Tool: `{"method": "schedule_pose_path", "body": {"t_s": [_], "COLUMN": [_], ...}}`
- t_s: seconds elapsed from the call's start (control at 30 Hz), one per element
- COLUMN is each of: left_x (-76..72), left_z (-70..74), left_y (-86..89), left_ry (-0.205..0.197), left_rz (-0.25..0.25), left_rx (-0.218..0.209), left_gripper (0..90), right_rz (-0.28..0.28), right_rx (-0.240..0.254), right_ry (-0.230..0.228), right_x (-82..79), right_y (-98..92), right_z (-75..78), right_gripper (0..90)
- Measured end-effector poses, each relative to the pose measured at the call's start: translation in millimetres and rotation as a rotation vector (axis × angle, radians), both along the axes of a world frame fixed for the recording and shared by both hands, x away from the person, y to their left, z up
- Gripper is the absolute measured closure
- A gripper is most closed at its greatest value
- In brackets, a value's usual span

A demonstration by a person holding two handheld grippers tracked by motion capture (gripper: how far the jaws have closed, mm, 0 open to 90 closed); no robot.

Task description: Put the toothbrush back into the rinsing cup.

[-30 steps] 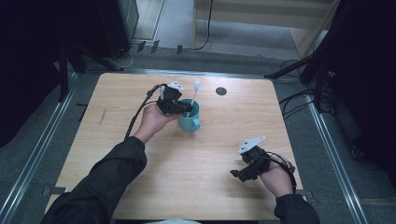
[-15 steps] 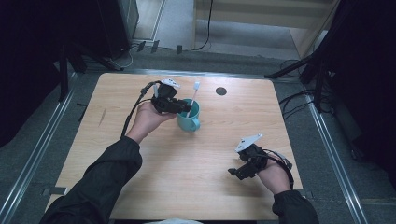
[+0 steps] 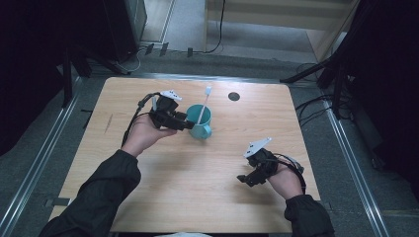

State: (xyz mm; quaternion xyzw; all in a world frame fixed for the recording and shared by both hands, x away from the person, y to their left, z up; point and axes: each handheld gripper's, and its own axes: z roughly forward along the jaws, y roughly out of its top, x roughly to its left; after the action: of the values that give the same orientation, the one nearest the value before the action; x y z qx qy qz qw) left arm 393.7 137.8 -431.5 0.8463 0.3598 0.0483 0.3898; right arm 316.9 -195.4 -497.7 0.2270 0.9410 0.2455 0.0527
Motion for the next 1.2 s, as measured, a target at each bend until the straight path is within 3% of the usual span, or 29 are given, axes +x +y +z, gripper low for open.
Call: {"method": "schedule_pose_path", "body": {"t_s": [0.27, 1.07, 1.2], "left_x": [-15.1, -61.7, -69.9], "left_z": [-3.1, -36.1, -41.9], "left_y": [22.4, 69.4, 73.3], "left_ry": [0.009, 0.006, 0.005], "left_rz": [0.023, 0.119, 0.123], "left_rx": [-0.007, 0.068, 0.045], "left_gripper": [40.4, 37.7, 36.7], "right_rz": [0.037, 0.091, 0.097], "right_rx": [-0.004, -0.019, -0.023], "right_ry": [0.004, 0.002, 0.006], "right_x": [6.8, 17.5, 18.4], "right_y": [9.2, 24.7, 27.5], "right_z": [0.1, -0.1, -0.3], "right_gripper": [19.0, 18.9, 18.9]}}
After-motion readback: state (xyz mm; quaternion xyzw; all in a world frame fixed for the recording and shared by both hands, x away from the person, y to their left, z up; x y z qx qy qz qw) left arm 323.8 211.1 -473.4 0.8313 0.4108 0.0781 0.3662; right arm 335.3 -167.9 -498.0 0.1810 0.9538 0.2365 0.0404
